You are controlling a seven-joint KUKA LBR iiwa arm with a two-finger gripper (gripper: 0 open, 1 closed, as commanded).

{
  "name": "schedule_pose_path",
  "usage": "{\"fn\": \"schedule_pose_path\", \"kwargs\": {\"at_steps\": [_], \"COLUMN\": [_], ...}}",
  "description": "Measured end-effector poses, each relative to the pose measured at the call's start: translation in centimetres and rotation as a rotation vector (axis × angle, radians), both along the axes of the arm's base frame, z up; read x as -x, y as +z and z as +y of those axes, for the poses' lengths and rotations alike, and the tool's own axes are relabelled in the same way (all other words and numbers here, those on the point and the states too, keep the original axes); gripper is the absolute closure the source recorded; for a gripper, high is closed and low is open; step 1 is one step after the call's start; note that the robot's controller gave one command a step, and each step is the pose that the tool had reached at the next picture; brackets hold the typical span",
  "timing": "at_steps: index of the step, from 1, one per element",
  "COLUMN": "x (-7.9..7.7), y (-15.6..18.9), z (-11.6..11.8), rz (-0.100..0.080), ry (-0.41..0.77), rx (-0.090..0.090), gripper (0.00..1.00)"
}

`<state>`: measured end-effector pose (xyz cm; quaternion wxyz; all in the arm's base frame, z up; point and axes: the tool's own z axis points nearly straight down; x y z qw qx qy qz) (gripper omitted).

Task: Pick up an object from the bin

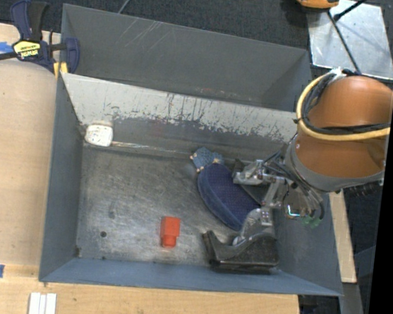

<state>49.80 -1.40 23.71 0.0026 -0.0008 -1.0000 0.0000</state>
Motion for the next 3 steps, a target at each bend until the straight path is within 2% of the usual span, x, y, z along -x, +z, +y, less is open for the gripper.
{"fn": "schedule_pose_path", "kwargs": {"at_steps": [1,2,3], "x": [-3.9,-4.5,-3.2], "y": [-16.1,-15.5,3.2], "z": [-3.4,-3.4,-2.3], "rz": [-0.027,-0.051,-0.017], "ry": [0.181,0.182,0.229], "rx": [-0.004,0.0,0.002], "gripper": [0.0,1.0,1.0]}}
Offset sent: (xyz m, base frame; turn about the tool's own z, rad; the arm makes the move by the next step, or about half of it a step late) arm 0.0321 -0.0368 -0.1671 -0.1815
